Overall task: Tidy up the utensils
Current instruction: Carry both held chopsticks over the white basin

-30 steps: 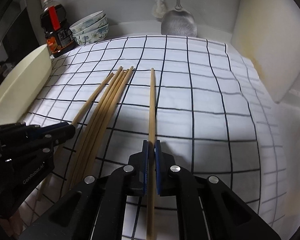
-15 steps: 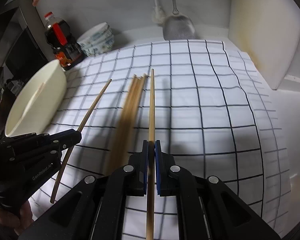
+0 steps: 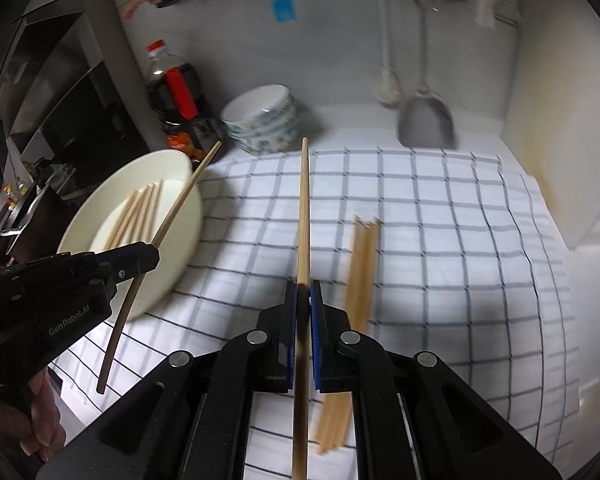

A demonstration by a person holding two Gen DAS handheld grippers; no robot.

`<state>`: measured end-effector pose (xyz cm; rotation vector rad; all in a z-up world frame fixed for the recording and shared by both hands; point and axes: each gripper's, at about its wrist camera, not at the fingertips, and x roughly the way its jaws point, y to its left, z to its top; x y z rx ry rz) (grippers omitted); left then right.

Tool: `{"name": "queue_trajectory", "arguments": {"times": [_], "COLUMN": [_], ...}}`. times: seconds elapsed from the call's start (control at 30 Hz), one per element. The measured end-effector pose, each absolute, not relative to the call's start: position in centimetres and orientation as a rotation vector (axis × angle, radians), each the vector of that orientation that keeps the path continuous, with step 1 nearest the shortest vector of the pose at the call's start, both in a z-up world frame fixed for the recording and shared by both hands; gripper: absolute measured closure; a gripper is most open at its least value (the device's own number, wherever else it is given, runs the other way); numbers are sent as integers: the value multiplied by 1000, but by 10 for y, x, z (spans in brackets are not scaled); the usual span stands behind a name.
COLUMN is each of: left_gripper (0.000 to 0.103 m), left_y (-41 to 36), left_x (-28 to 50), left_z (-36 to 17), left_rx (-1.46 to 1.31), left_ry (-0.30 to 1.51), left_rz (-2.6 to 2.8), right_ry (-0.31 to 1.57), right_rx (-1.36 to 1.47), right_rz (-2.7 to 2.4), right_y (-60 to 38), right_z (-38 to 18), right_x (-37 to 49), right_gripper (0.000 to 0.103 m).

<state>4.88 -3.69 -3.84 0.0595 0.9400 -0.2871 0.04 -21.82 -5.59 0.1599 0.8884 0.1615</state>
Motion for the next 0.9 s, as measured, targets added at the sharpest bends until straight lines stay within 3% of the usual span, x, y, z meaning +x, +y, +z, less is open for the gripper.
{"name": "queue_trajectory", "arguments": {"times": [0.43,0.9], "left_gripper": [96,96], "left_y": [70,156], "left_x": [78,118], "left_z": [-7,-49], "left_rx": [-36,-79], "left_ry": [857,936], "left_rz": [-152,-31], "right_ry": [839,938], "right_rx": [101,91], "right_rz": [312,466], "right_y": [-119,-11], "right_z": [-26,-50], "right_x": [52,117], "right_gripper": [97,97]}}
